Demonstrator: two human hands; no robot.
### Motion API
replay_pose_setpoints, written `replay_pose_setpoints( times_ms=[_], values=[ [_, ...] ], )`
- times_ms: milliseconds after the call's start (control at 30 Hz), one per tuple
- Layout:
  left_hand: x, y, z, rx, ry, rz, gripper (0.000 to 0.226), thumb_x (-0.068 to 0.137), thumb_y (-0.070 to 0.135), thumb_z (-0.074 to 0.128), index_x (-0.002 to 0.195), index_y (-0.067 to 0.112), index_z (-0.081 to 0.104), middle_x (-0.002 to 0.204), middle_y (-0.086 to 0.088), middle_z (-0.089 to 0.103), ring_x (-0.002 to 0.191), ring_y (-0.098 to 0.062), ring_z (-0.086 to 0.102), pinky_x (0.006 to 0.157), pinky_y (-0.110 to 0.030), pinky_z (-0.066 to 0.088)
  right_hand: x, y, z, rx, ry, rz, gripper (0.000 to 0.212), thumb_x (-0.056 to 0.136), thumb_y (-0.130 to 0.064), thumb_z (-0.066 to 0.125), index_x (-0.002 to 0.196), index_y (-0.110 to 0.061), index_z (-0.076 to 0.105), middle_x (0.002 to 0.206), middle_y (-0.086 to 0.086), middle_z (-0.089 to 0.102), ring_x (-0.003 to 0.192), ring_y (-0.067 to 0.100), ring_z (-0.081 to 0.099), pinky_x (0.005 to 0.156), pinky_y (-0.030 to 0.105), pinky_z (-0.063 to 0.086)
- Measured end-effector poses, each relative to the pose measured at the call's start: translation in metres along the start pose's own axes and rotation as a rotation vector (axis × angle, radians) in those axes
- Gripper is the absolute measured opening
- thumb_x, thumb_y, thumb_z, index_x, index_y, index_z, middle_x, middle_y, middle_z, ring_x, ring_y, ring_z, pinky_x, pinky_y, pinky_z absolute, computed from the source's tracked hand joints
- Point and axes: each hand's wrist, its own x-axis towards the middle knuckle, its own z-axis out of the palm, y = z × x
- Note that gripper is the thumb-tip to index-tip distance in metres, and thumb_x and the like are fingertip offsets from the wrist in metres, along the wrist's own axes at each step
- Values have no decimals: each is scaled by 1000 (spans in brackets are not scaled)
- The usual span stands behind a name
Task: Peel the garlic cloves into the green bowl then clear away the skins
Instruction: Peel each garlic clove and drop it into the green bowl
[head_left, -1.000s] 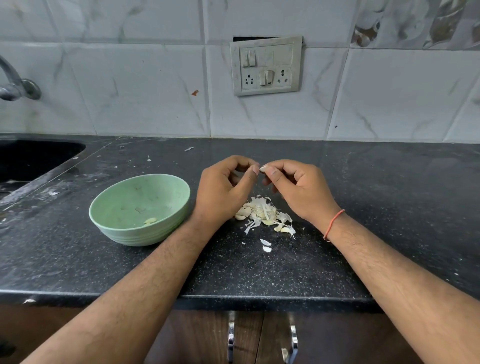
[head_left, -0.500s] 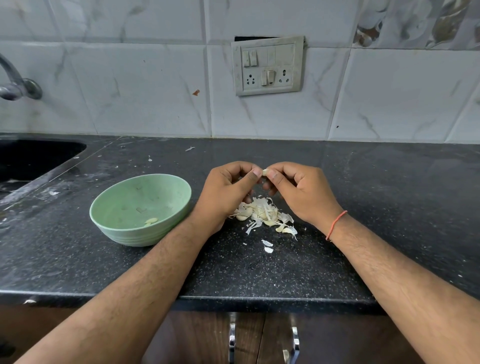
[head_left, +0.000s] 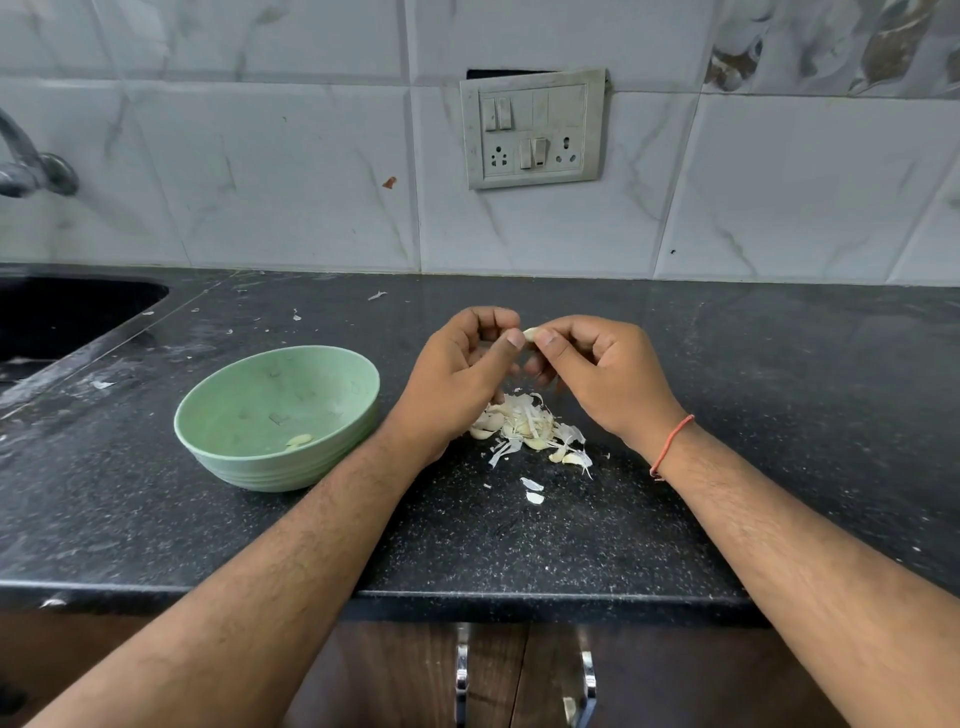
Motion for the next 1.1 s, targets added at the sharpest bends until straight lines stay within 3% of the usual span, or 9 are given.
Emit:
replay_pose_setpoints(
  times_ms=[167,300,467,600,800,933,1100],
  values=[
    [3,-3,-3,-9,2,89,28,102,5,69,129,6,64,98,1,67,86,-24,57,63,-25,54,-2,0,0,-72,8,-30,16,104,-27,69,102,-18,82,78,-6,78,71,15,75,72,38,62],
    [2,-4,-3,27,-19,89,27,102,1,68,128,7,65,94,6,66,80,-12,54,65,-22,51,-4,-4,-2,-191,18,-105,12,102,-26,72,100,-22,84,75,-14,75,73,7,74,68,23,56],
    [-1,-3,-1,102,-69,112,28,104,-1,62,128,14,64,96,-2,59,83,-11,51,73,-19,48,-7,-7,-3,-293,37,-215,13,101,-25,73,103,-22,85,85,-13,79,77,8,75,69,36,60],
    [0,-6,-2,171,-86,158,29,104,5,61,129,19,63,97,-2,59,86,-12,52,79,-23,49,-8,-6,-1,-335,75,-254,14,100,-28,73,102,-23,85,85,-13,79,77,8,75,68,36,59],
    [0,-10,-2,262,-18,192,30,104,5,62,126,25,64,96,9,62,83,-4,54,76,-18,46,-8,-5,5,-396,139,-294,19,102,-33,68,101,-25,85,74,-5,76,67,15,71,59,36,55],
    [-1,-8,0,316,-4,224,32,105,5,61,131,24,62,95,9,62,82,-2,54,76,-17,47,-7,-6,8,-454,208,-299,22,103,-33,69,90,-23,84,63,-1,69,56,19,63,52,37,49],
    [-2,-4,-2,268,28,169,37,105,5,55,139,19,60,90,10,56,70,-9,51,66,-23,47,-4,-2,1,-221,227,-112,21,101,-34,70,98,-20,85,77,-9,79,68,11,76,64,41,62]
  ],
)
